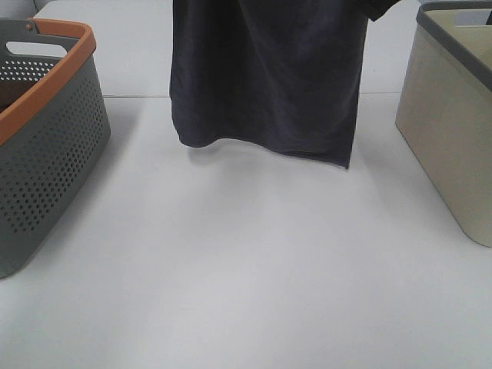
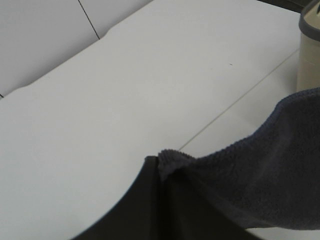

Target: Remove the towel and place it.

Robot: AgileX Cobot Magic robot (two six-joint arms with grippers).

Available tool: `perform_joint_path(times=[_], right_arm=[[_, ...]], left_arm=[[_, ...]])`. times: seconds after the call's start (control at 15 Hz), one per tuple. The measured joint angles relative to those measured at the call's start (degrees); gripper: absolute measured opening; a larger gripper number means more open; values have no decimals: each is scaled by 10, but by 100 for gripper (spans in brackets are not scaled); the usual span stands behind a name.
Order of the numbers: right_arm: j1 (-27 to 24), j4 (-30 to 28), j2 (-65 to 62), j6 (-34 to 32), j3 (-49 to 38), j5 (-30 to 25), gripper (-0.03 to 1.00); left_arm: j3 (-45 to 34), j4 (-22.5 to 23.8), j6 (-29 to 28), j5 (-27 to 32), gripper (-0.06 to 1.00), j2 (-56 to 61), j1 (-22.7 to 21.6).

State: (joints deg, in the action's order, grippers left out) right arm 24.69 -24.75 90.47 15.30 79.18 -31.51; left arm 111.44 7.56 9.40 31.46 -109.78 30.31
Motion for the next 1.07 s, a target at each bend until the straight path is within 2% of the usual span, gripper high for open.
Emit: perform_joint_path(times=[0.13, 0.33, 0.47, 0.67, 0.8, 1.0, 1.07], right_arm=[[0, -32, 24, -5, 7, 44, 0], [-37, -51, 96, -30, 77, 113, 0], [-70, -40, 152, -39, 146, 139, 0], [-95, 7, 227, -40, 213, 145, 0], [-95, 37, 255, -40, 219, 141, 0], [-95, 93, 262, -40, 220, 74, 0], [-95, 138, 262, -34, 221, -35, 0]], left_arm=[[0, 34, -18, -44, 0, -16, -6], [0, 69, -70, -160, 0, -57, -47], [0, 72, -77, -237, 0, -88, -74], [0, 72, -77, -339, 0, -139, -80], [0, 73, -77, -339, 0, -163, -78], [0, 73, -77, -271, 0, -171, -73], [0, 73, -77, -184, 0, -166, -58]])
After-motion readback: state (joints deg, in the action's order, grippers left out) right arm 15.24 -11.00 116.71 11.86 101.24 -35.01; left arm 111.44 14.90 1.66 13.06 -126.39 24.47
